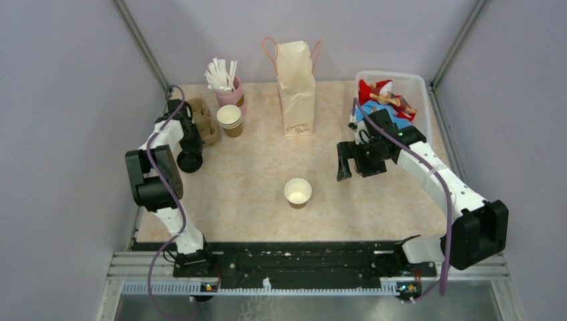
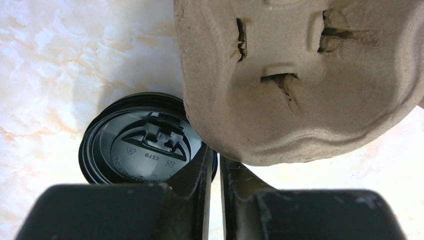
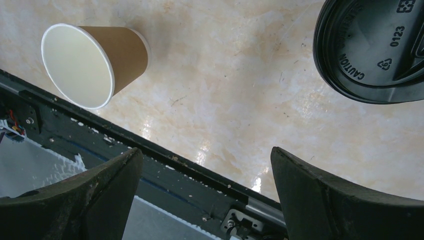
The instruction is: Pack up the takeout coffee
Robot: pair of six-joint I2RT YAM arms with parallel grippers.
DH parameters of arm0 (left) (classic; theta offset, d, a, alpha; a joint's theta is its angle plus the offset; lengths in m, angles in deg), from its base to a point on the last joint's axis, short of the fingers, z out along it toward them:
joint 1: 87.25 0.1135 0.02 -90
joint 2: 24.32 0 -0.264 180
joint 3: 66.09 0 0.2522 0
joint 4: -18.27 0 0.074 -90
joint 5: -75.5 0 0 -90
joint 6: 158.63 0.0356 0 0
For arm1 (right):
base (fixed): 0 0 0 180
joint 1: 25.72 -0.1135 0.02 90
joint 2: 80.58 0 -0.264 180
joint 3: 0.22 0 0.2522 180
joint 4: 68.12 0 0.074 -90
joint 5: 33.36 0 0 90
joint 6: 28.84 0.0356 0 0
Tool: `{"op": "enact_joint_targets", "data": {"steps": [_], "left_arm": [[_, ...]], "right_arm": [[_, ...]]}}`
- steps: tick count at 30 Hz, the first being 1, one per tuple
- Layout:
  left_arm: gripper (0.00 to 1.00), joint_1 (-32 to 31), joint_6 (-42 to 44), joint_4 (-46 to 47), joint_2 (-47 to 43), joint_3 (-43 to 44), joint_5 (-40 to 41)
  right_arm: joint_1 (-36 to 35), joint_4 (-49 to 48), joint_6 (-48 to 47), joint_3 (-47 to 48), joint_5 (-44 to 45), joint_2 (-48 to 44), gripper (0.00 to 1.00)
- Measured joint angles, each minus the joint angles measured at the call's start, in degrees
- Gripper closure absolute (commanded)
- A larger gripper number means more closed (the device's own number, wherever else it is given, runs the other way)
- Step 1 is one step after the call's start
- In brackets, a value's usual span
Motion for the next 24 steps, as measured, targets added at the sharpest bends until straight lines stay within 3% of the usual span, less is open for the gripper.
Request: {"op": "enact_joint_targets", "data": {"steps": [5, 9, 24], "left_arm": [[0.88, 0.0, 0.0, 0.1, 0.2, 0.0, -0.5], [1.00, 0.0, 0.1, 0.1, 0.2, 0.0, -0.5], [1.00, 0.0, 0.0, -3.5, -3.7, 0.0, 0.6]], "right_arm": [[0.0, 0.0, 0.0, 0.0, 0.0, 0.0, 0.02], [0.0, 0.0, 0.0, 0.0, 0.0, 0.0, 0.02], [0.0, 0.0, 0.0, 0.0, 0.0, 0.0, 0.02]]}}
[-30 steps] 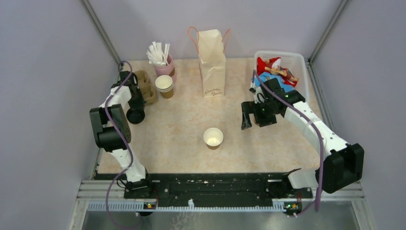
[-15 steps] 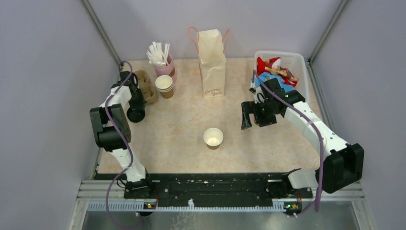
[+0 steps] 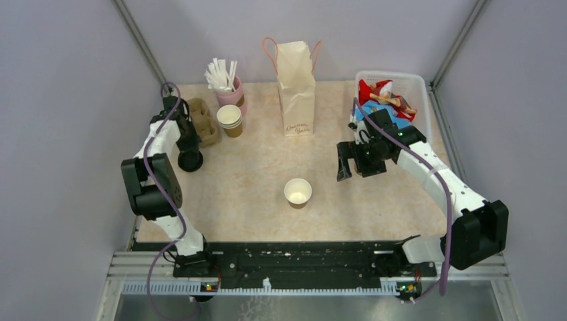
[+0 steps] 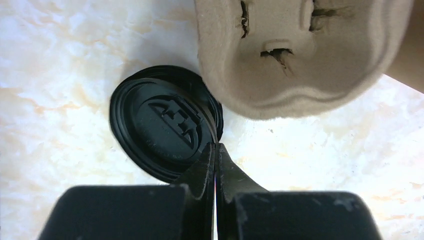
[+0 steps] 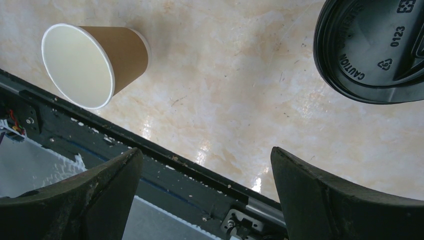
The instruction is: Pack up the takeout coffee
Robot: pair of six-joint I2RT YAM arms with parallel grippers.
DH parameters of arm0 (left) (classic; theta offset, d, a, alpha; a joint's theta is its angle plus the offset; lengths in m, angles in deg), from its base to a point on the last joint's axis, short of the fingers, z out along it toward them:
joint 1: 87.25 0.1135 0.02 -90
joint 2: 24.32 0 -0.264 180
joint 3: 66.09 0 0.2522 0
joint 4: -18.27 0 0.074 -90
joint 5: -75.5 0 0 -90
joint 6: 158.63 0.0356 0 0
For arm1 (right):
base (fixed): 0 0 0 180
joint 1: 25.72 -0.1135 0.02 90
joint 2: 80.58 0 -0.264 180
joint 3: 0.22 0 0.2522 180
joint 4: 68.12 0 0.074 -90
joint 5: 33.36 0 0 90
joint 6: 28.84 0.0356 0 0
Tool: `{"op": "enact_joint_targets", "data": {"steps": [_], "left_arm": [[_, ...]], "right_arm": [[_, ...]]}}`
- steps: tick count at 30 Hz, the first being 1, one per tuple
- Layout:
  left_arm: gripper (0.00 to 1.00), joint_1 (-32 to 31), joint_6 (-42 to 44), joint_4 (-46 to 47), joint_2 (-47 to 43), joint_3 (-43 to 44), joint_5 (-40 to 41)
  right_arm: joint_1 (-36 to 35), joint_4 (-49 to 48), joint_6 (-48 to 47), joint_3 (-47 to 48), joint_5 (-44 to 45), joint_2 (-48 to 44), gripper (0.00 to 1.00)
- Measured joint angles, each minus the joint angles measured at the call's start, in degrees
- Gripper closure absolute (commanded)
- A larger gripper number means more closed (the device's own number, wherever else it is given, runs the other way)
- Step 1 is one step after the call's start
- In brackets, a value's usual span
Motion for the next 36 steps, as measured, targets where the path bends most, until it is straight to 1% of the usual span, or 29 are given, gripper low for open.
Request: {"op": "enact_joint_targets", "data": {"steps": [5, 11, 13, 16, 19, 21, 24, 26, 28, 31, 33, 34, 36], "left_arm": [[1.00, 0.0, 0.3, -1.2, -4.5, 0.0, 1.2], [1.00, 0.0, 0.4, -4.9, -5.0, 2.2, 2.0], [1.00, 0.1, -0.1, -6.5, -5.9, 3.5, 1.2], [1.00, 0.1, -2.6, -7.5, -10.3, 4.0, -4.2], [1.00, 0.1, -6.6, -5.9, -18.7, 2.4, -13.1], [1.00, -0.2, -10.8, -1.5, -26.0, -1.3, -20.8], [1.00, -2.6, -20.0, 9.2, -35.8, -9.6, -32.3], [1.00, -7.4, -27.5, 17.1, -39.5, -14.7, -37.7], [1.00, -13.5, -32.9, 22.7, -39.9, -16.9, -40.8], [1.00, -22.3, -39.0, 28.7, -38.5, -17.1, -42.8], [1.00, -26.1, -42.2, 32.1, -38.0, -17.1, -43.6], [1.00, -27.2, -43.6, 33.5, -37.9, -17.0, -44.1], [1.00, -28.7, -46.3, 36.3, -37.7, -17.0, -44.7]], "right_arm": [[0.0, 0.0, 0.0, 0.0, -0.3, 0.0, 0.02], [-0.3, 0.0, 0.0, 0.0, -0.5, 0.0, 0.02], [-0.4, 0.0, 0.0, 0.0, -0.6, 0.0, 0.02], [-0.4, 0.1, 0.1, 0.0, -1.3, 0.0, 0.02], [-0.4, 0.1, 0.4, 0.0, -2.7, -0.1, 0.02], [-0.4, 0.0, 1.0, 0.2, -4.5, -0.3, 0.01], [-0.8, -1.5, 3.4, 0.9, -9.4, -0.9, 0.01], [-1.3, -5.1, 6.9, 0.9, -14.4, -1.6, 0.01], [-2.0, -11.3, 12.9, 0.5, -20.0, -2.4, 0.01], [-2.8, -27.3, 25.2, -2.6, -27.3, -4.0, 0.01], [-3.2, -37.2, 33.3, -4.8, -29.9, -4.4, 0.01], [-3.5, -42.7, 37.9, -6.3, -30.8, -4.4, 0.01], [-3.8, -50.8, 45.3, -8.9, -31.5, -4.4, 0.01]]}}
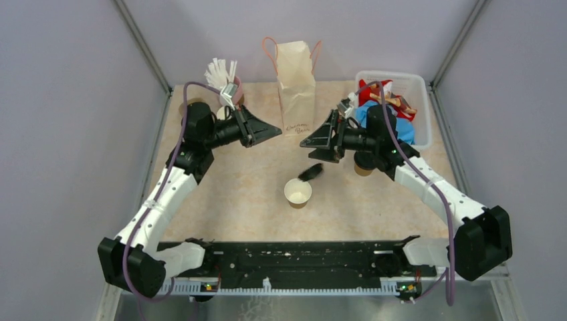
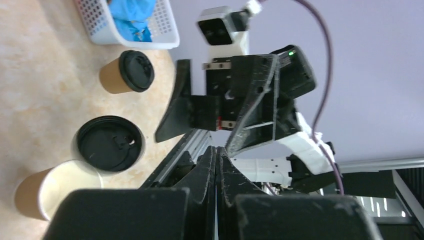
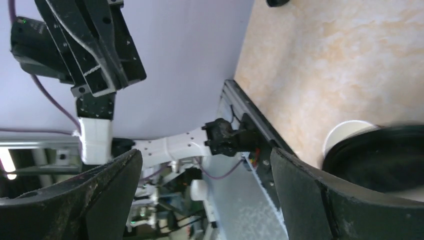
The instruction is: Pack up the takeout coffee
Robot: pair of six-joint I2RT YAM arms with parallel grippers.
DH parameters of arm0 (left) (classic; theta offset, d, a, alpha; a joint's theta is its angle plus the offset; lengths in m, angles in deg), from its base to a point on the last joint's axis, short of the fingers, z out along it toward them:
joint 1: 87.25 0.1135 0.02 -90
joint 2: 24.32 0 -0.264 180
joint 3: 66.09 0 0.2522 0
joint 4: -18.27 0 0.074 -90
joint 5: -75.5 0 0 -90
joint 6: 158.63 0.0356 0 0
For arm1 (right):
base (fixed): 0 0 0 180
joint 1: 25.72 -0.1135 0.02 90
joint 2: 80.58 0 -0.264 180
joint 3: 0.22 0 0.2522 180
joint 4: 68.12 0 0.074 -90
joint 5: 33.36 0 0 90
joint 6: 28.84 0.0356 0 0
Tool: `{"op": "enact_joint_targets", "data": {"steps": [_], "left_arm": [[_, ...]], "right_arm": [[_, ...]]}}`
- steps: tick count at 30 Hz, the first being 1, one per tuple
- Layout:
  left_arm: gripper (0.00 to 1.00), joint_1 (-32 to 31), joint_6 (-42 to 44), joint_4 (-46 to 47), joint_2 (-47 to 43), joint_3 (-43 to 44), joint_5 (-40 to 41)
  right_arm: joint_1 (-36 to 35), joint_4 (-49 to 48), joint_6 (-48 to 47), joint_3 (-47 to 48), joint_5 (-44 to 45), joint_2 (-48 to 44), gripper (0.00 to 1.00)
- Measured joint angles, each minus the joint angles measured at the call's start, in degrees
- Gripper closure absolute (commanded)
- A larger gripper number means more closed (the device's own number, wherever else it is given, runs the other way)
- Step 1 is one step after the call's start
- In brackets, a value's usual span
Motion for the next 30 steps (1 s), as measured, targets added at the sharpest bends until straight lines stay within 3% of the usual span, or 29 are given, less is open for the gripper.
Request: {"op": "enact_joint_targets", "data": {"steps": [3, 6, 13, 17, 20, 24, 30], "left_arm": [[1.00, -1.6, -3.1, 2.9, 0.4, 0.0, -0.4], [0.98, -2.2, -2.4, 1.1, 1.0, 0.6, -0.3], [0.52, -4.3, 11.9, -19.2, 7.8, 11.6, 6.3], [0.31, -10.7, 16.4, -24.2, 9.5, 11.6, 11.1], [0.24, -19.5, 18.9, -24.8, 13.0, 12.1, 15.6], [0.25, -31.0, 21.4, -25.6, 21.0, 15.3, 21.5], [0.14, -35.3, 22.6, -25.3, 22.2, 16.5, 29.8]], "right_arm": [[-0.7, -12.2, 11.1, -5.7, 0.5, 0.0, 0.03], [-0.3, -14.7, 16.3, -8.7, 1.9, -0.2, 0.01], [10.8, 14.7, -5.3, 1.8, 11.1, -7.0, 0.04], [11.7, 31.4, -19.0, 7.2, 20.2, -7.5, 0.04], [11.6, 41.8, -24.8, 7.6, 28.9, -7.7, 0.03], [11.6, 52.9, -29.4, 10.5, 40.9, -8.7, 0.02], [10.9, 58.2, -32.4, 7.3, 44.6, -11.3, 0.01]]}}
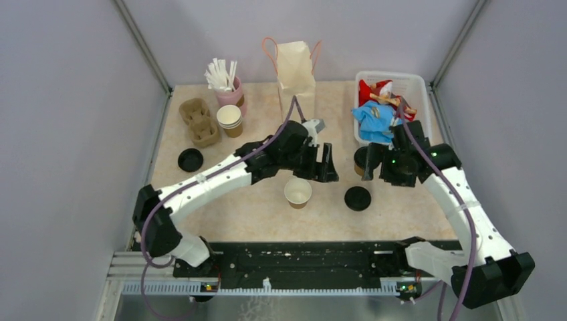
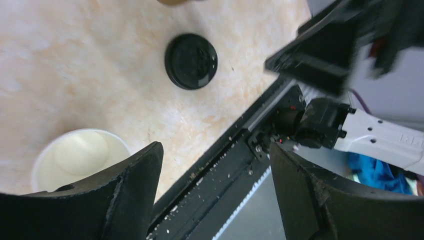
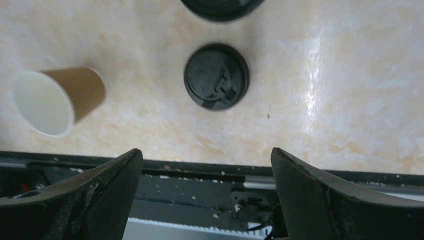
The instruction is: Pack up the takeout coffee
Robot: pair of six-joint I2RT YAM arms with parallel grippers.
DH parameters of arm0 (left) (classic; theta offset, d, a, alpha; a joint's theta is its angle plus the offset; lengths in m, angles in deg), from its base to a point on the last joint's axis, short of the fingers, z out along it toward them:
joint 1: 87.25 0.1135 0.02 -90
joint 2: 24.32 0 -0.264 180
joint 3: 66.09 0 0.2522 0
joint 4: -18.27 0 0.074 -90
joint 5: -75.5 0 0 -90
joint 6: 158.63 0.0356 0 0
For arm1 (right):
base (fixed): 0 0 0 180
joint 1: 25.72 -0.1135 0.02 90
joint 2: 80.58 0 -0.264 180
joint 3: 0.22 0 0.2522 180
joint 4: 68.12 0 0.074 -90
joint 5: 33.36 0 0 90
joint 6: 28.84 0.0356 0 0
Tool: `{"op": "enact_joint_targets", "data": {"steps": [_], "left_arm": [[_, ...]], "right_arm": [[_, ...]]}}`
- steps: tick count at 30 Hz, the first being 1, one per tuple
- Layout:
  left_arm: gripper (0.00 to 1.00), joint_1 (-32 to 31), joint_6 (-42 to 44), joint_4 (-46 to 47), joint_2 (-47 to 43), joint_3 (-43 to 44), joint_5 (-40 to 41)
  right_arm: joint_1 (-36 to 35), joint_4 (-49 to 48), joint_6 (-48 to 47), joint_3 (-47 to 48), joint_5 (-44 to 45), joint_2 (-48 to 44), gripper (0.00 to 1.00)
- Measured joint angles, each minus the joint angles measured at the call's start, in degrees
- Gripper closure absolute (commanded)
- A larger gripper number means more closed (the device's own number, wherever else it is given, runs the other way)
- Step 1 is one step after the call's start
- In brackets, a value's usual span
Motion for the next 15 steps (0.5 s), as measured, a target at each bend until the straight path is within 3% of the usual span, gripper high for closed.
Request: {"op": "enact_joint_targets", "data": {"steps": [7, 15], "left_arm": [[0.11, 1.8, 0.6, 1.3, -14.4, -3.8, 9.9], [0.11, 3.3, 1.0, 0.3, -21.3, -8.0, 14.1]], "right_arm": [[-9.9, -0.7, 1.6, -9.6, 0.5, 8.2, 0.03], [-12.3, -7.4, 5.0, -12.9, 5.3, 14.1, 0.03]]}}
